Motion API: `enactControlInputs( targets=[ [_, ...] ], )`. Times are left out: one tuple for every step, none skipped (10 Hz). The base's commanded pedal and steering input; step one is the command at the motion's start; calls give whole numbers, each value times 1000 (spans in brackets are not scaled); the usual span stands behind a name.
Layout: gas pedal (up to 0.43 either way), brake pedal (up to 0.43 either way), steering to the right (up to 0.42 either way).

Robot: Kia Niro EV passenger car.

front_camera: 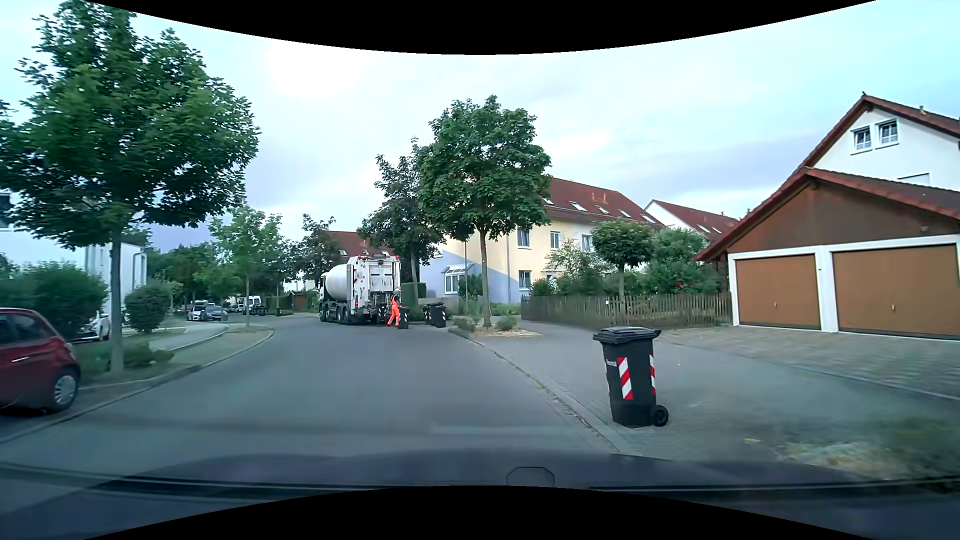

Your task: Follow the waypoints while adhering to traffic rules and regulations

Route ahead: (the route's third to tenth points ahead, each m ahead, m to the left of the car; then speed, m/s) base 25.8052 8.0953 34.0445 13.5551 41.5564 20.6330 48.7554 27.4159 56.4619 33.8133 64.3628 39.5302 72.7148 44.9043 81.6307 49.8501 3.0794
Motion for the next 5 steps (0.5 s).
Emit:
enactControlInputs(
  targets=[
    [20,0,-147],
    [20,0,-147],
    [20,0,-147],
    [47,0,-147],
    [67,0,-150]
  ],
)
